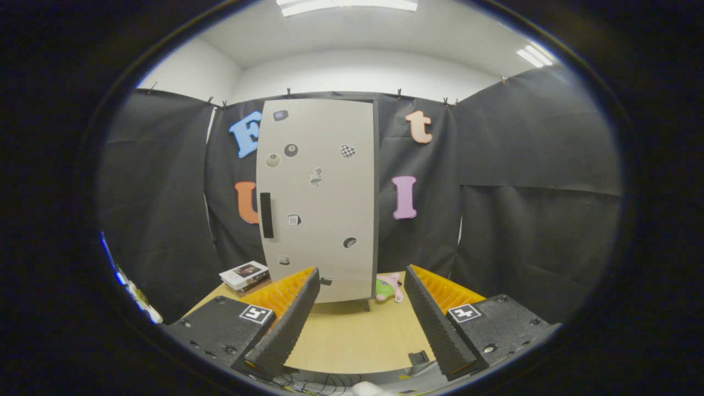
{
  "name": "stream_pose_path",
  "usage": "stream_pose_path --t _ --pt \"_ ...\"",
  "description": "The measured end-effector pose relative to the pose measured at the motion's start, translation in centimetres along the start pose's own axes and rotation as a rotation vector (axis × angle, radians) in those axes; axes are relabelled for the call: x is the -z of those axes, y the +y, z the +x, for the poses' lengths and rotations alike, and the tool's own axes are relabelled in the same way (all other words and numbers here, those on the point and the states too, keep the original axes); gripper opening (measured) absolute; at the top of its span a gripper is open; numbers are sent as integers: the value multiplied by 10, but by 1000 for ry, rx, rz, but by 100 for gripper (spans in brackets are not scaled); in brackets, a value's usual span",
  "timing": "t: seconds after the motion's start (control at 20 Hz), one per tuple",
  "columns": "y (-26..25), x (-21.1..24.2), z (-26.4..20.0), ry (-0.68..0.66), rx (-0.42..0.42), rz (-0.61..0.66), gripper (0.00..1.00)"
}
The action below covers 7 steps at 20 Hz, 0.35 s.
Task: Open the shoe cabinet door, grab the shoes and put them into the shoe cabinet, then close the shoe cabinet door.
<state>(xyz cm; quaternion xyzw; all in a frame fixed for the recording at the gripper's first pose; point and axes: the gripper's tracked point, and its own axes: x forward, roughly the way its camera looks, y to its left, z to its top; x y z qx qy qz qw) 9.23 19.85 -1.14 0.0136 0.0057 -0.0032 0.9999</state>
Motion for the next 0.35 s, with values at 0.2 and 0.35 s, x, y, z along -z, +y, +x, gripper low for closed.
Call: stream_pose_path --t 0.2,0.35 --pt "2 -2 0 -7 -6 3 100" --pt "1 -4 0 -10 -7 3 100"
